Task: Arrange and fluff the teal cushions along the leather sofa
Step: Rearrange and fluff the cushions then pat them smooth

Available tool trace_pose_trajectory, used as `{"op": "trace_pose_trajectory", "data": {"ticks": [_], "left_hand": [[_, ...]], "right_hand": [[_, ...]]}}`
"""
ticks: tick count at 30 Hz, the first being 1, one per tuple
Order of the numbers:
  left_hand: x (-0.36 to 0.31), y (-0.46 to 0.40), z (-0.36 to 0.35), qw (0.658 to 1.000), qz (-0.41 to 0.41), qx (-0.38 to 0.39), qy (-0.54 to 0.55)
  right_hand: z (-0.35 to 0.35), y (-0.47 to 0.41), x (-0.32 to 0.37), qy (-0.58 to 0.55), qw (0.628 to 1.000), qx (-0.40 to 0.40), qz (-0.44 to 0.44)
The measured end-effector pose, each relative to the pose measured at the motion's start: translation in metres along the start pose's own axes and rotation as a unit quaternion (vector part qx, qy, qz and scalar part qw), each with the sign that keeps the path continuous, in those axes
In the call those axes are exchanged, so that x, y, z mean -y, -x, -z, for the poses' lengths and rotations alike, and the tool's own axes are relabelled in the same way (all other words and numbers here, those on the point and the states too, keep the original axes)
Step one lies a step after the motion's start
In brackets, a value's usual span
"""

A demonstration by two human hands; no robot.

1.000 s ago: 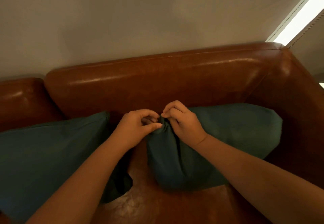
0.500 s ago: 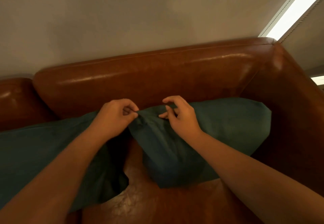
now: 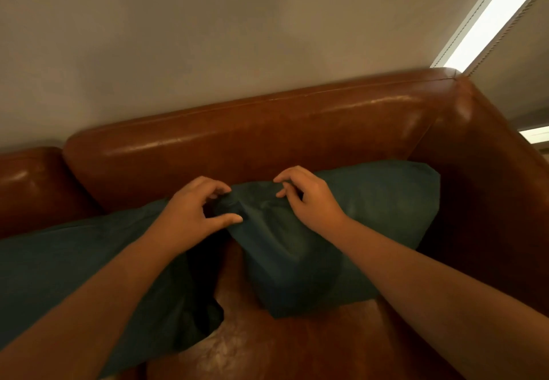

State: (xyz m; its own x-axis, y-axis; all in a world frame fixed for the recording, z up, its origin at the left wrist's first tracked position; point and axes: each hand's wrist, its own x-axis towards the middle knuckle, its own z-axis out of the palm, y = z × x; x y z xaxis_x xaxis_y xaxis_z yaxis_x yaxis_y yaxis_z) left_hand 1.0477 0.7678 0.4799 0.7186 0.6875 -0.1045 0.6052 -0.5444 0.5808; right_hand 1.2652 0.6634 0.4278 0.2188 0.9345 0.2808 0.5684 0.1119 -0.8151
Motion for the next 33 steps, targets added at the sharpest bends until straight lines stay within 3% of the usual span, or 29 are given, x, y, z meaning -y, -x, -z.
{"op": "trace_pose_trajectory", "data": {"ticks": [4,11,14,17,23,27,31,33], "left_hand": [[0.008,-0.012,-0.005,0.997,-0.011,-0.031,-0.072],[0.013,-0.036,0.023,0.996,-0.005,0.091,0.010],[-0.002,-0.053,0.030,0.998,-0.016,0.008,0.060],[-0.048,-0.074,0.013,0.998,-0.040,-0.029,0.035],[-0.154,-0.108,-0.078,0.990,-0.111,0.082,0.001],[-0.219,-0.126,-0.145,0.986,-0.134,0.099,-0.013],[-0.256,-0.154,-0.189,0.996,-0.060,0.069,0.025],[-0.263,-0.168,-0.205,0.996,-0.037,0.067,-0.036]], "right_hand": [[-0.002,0.002,-0.002,0.021,0.999,0.039,0.017],[0.032,0.003,-0.012,0.115,0.991,0.061,0.032],[0.063,0.014,-0.022,0.148,0.988,0.033,0.019],[0.093,0.031,-0.039,0.181,0.983,-0.005,-0.009],[0.162,0.078,-0.080,0.246,0.954,-0.140,-0.097],[0.194,0.099,-0.101,0.209,0.939,-0.197,-0.191],[0.205,0.105,-0.115,0.101,0.937,-0.130,-0.309],[0.203,0.101,-0.117,0.048,0.941,-0.077,-0.327]]}}
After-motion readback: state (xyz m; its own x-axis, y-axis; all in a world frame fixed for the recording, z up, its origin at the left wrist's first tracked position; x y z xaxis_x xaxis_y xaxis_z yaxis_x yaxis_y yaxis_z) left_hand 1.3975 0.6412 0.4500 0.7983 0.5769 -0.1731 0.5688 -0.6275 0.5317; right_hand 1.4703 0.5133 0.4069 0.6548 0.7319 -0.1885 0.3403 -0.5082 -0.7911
